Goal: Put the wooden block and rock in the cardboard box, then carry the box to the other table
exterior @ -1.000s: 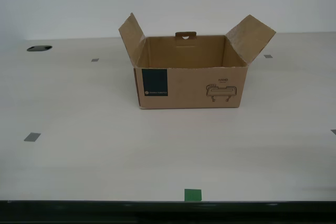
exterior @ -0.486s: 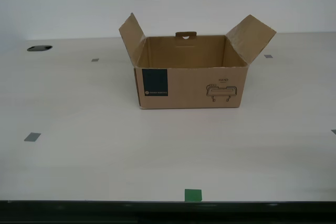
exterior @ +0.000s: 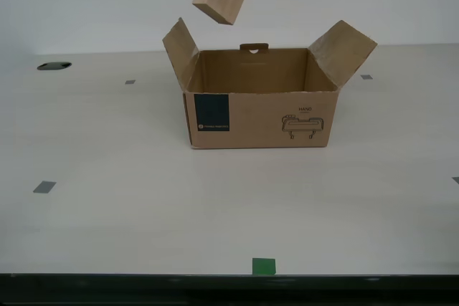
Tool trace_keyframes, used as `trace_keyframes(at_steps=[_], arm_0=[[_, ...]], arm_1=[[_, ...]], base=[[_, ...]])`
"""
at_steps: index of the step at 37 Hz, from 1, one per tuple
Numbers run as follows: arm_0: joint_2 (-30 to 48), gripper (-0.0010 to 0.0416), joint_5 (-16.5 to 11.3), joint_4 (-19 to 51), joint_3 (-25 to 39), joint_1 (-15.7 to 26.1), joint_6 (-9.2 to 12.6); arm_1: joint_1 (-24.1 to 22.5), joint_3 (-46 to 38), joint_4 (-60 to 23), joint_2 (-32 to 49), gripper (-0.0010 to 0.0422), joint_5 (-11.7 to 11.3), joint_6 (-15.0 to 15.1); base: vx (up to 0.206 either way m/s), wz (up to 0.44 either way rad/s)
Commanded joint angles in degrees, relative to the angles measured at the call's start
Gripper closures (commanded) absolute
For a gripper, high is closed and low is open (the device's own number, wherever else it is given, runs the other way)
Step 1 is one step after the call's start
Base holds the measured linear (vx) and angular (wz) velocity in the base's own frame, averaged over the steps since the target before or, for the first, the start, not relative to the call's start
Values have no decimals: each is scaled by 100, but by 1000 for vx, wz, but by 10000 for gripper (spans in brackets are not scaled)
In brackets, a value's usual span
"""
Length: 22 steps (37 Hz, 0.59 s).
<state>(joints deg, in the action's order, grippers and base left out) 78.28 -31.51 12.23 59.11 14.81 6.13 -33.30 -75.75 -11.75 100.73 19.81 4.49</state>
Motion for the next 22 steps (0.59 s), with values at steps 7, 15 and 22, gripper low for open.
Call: trace_keyframes(at_steps=[7,15,22], arm_0=[[678,406,-28,-162,7,59,-138],[1294,406,-28,-387,7,103,-229],[1700,406,-33,-636,9,212,-227]], arm_1=[[-26,-13,96,730,413,494,42],[-57,-20,289,964,413,461,2],[-57,-22,293,960,412,376,2]], base=[[0,0],[0,0],[0,0]])
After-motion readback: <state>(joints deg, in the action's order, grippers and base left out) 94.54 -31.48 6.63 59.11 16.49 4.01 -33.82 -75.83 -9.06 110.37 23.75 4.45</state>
